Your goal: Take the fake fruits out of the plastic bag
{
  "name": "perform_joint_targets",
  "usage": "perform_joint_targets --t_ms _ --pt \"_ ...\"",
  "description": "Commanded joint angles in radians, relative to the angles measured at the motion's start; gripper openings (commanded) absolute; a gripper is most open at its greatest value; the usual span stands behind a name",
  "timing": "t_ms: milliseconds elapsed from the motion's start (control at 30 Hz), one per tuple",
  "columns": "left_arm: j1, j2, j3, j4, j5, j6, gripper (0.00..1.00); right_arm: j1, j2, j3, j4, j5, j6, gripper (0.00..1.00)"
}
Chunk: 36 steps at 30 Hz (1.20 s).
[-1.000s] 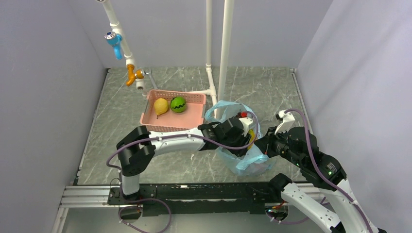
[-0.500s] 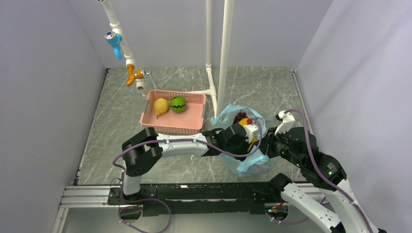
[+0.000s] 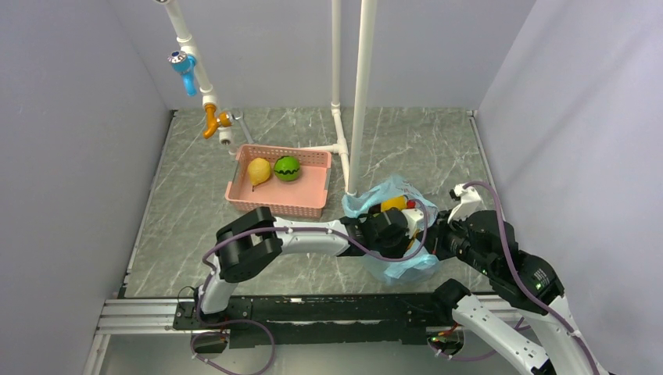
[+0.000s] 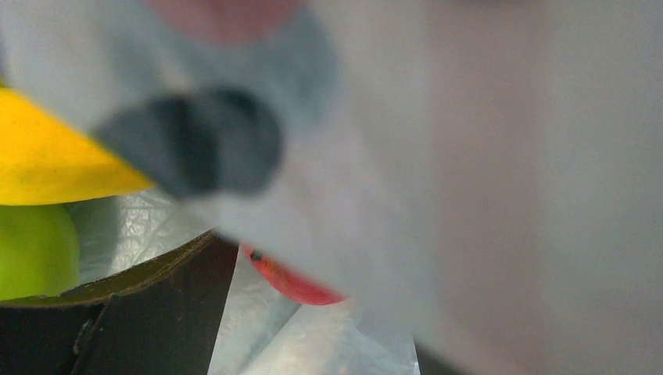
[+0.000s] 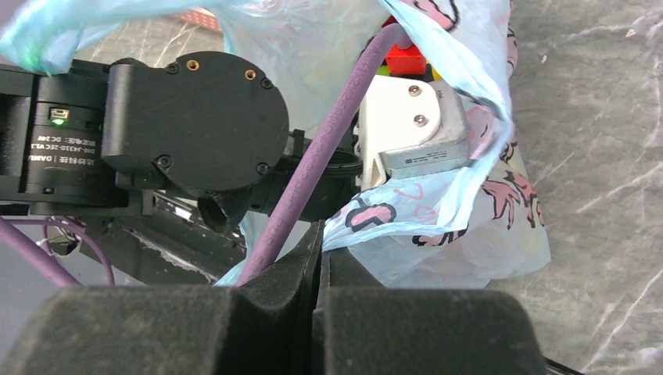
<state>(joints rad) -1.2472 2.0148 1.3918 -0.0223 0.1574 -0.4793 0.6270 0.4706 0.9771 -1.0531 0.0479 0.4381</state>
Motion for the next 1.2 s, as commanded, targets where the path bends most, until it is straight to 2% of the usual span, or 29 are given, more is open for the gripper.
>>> perform_joint_targets --t_ms 0,133,200,267,400,433,767,1167 --pt "-0.009 0.051 0.052 -0.011 -0.039 0.018 0.79 0.001 -0.015 0.038 0.010 -0.007 0.014 0.00" --pt "-0.014 0.076 0.056 -0.010 -0.051 0.009 0.79 0.002 -0.017 0.032 0.015 -0.006 0.012 0.00" --pt "-0.014 0.081 0.055 -0.017 -0.069 0.006 0.75 0.001 -0.013 0.026 0.017 -0.006 0.013 0.00" --pt "-0.014 0.076 0.051 -0.028 -0.082 0.007 0.65 0.002 -0.010 0.025 0.016 0.000 0.016 0.00" --pt "-0.014 0.029 0.023 -0.039 -0.108 0.025 0.38 0.002 -0.007 0.025 0.015 0.015 0.021 0.00" --pt "-0.013 0.014 0.021 -0.046 -0.115 0.030 0.35 0.002 -0.006 0.023 0.016 0.015 0.022 0.00" --pt "-0.006 -0.157 -0.039 -0.051 -0.154 0.058 0.26 0.001 -0.001 0.022 0.020 0.021 0.020 0.00" --pt "-0.004 -0.378 -0.147 -0.056 -0.155 0.068 0.22 0.001 0.018 0.013 0.036 0.015 0.012 0.00"
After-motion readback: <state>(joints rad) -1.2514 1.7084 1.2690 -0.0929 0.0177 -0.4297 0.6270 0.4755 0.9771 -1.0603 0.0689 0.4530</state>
